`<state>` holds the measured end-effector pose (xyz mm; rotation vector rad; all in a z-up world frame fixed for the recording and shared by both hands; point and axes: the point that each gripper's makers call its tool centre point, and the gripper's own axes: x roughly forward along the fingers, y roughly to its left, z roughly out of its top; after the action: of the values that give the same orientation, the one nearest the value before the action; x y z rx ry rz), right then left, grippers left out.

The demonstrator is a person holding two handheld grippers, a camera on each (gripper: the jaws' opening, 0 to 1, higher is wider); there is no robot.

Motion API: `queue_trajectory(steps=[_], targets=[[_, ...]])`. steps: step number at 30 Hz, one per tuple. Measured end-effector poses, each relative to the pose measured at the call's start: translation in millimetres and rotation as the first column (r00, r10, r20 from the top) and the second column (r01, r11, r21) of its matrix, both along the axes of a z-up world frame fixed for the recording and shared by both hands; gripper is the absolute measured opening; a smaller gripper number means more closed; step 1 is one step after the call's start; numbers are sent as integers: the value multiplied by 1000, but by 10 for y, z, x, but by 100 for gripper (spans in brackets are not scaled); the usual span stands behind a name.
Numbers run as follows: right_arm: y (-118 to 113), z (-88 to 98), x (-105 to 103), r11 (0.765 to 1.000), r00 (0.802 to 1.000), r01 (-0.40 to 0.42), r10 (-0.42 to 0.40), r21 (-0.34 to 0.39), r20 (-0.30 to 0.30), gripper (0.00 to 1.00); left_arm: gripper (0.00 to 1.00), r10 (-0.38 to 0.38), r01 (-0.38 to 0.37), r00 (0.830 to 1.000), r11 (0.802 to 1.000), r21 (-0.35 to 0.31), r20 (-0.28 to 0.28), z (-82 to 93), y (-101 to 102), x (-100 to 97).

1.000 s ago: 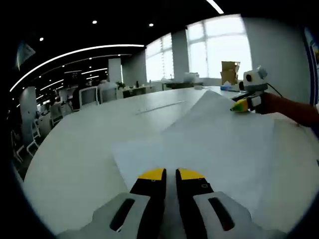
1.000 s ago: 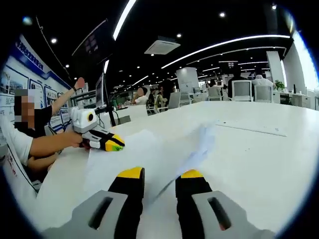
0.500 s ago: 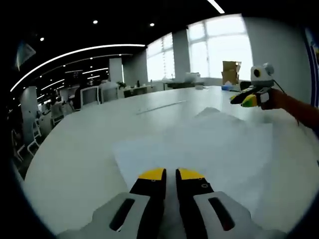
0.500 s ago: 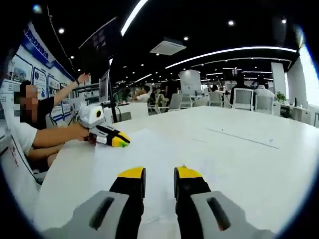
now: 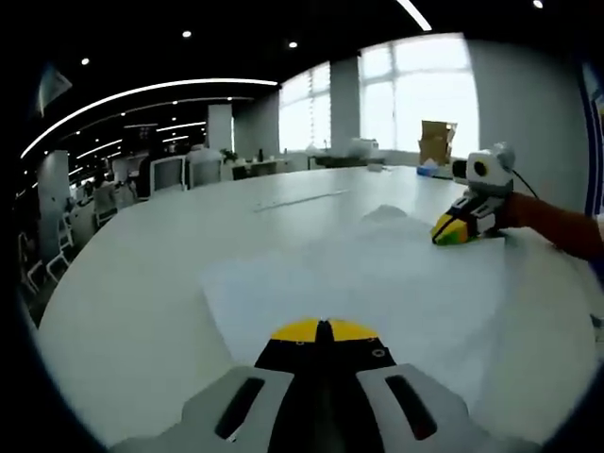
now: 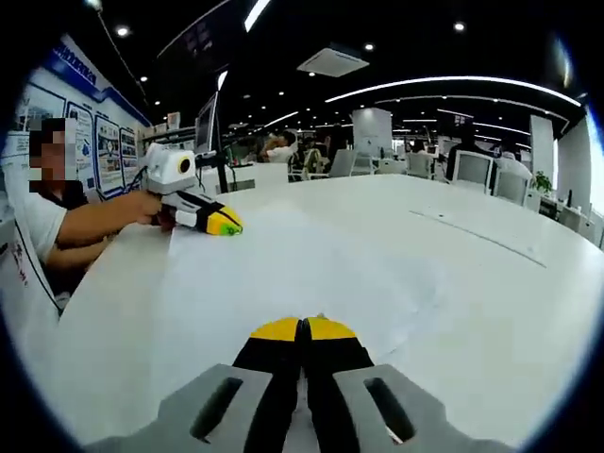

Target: Organize the stack of printing papers by aligning and flattening the scattered papers on the table

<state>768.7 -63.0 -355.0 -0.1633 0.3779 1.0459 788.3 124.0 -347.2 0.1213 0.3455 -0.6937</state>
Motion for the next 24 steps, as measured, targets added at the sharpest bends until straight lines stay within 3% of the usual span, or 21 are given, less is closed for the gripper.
queue_trajectory(steps=[2, 4, 6, 8, 10, 13, 17, 21, 24], targets=[[-2, 2, 3, 1000, 1000, 2, -2, -4, 4, 0, 9, -11, 11, 1000, 1000, 1, 3, 6, -8, -11], [-13, 15, 4, 1000, 1000, 13, -13, 5, -19, 0, 18, -11, 11, 1000, 1000, -26, 15, 52, -17, -23], [-12, 108, 6, 996, 997, 39, -34, 84, -66, 0, 25, 5, -3, 1000, 998, -61, 24, 111, 3, -24], [-54, 188, 25, 991, 996, 61, -52, 117, -78, 1, 27, -1, 4, 999, 998, -57, 36, 140, 17, -37], [-90, 257, 26, 988, 994, 76, -64, 138, -85, 14, 33, -1, 4, 999, 999, -51, 54, 169, 34, -59], [-103, 342, -50, 983, 992, 76, -57, 170, -115, 18, 34, -13, 18, 998, 997, -75, 62, 248, 40, -151], [-162, 397, -106, 985, 993, 97, -86, 146, -80, 34, 45, -5, 12, 995, 998, -66, 99, 323, 96, -224], [-201, 435, -192, 988, 995, 95, -89, 120, -50, 38, 48, 12, -3, 992, 997, -72, 127, 422, 197, -334], [-240, 515, -230, 984, 994, 110, -104, 140, -46, 48, 56, 33, -19, 989, 996, -93, 146, 529, 297, -442]])
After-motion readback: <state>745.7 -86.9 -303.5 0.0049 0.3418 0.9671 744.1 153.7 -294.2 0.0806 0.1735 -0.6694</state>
